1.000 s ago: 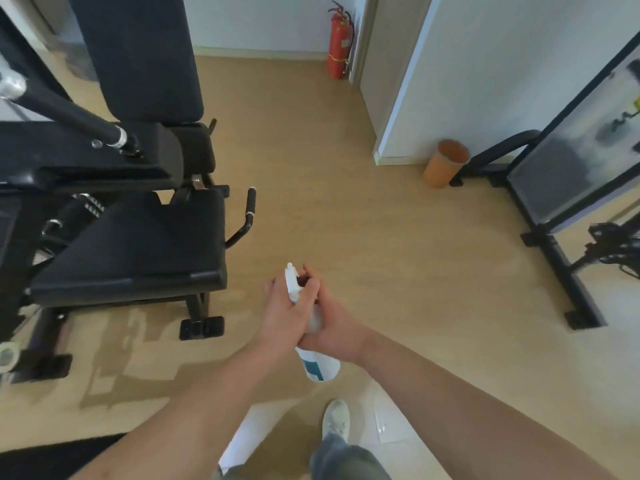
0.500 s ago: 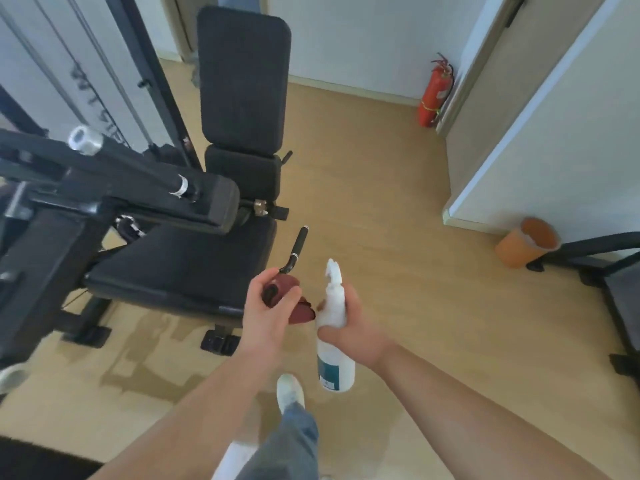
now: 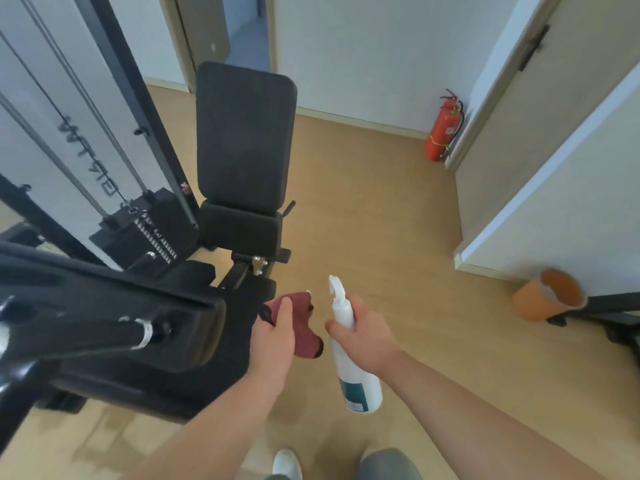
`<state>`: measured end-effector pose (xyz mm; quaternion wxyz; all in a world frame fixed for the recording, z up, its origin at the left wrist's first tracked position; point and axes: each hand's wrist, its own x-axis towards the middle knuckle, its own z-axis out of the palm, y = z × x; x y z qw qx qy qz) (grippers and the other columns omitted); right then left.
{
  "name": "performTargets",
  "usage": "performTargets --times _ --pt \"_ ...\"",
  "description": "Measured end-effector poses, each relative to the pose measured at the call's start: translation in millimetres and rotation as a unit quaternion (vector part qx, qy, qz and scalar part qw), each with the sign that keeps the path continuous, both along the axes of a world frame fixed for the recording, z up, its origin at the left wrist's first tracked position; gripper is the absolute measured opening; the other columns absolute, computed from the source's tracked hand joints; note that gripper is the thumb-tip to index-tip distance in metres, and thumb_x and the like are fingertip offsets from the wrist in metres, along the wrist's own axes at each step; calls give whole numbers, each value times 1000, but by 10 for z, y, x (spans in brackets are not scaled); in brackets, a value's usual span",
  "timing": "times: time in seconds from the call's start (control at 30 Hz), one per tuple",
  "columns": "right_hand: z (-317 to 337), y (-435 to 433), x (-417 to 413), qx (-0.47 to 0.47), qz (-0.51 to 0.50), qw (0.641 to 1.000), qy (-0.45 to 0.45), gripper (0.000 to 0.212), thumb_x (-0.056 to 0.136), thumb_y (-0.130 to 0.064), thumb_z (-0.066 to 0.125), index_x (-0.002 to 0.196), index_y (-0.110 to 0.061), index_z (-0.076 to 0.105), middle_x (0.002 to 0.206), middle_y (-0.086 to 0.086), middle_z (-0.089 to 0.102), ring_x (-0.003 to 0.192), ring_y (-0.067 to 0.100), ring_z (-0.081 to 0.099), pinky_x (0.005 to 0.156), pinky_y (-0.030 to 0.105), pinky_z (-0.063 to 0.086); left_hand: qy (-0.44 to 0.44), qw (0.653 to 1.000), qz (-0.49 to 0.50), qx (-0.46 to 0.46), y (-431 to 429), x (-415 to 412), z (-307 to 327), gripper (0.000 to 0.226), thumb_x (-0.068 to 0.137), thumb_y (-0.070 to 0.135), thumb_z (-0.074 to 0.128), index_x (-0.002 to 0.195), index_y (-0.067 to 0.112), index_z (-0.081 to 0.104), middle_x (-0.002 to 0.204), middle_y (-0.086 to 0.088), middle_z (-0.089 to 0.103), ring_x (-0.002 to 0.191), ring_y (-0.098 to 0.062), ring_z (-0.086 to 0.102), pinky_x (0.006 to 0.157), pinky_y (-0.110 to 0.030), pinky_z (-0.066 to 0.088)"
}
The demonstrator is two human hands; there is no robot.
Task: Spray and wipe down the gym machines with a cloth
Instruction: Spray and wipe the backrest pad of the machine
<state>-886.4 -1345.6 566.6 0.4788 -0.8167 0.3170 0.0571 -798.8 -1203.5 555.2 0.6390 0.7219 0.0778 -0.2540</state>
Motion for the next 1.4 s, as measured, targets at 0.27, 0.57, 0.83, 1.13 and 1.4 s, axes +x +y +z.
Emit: performTargets --times 0.27,0.57,0.83,1.13,1.4 --pt "-148 -1091 915 22 52 998 1 33 90 -36 66 121 -37 52 89 -12 63 79 8 61 63 25 45 25 998 39 -48 -960 744 -64 15 106 31 54 111 24 66 96 -7 77 84 -21 76 80 -42 61" --pt "-2 -2337 2260 45 177 983 -19 48 89 -55 64 131 -38 48 100 -15 63 90 9 64 76 30 53 133 978 135 -85 -2075 1598 57 31 106 40 49 98 17 67 71 -8 64 60 -23 61 55 -34 49" --pt "184 -2397 3080 -20 307 950 -55 56 96 -56 58 143 -50 29 97 -26 52 83 4 58 66 15 45 156 954 247 -65 -2379 2057 96 24 103 46 57 121 31 61 111 -4 69 100 -24 67 74 -39 57" --pt "210 -2155 3940 -67 325 940 -80 48 85 -29 61 124 -46 38 88 -7 62 79 19 65 72 43 62 124 956 253 -81 -2140 3005 133 25 103 47 55 117 29 64 110 -5 71 104 -28 67 100 -53 54" --pt "163 -1911 4489 -113 317 936 -104 40 94 -31 61 121 -45 35 76 -11 59 68 18 62 61 34 56 148 952 246 -103 -1802 3736 77 30 99 45 61 122 26 66 114 -8 72 108 -30 67 105 -55 50"
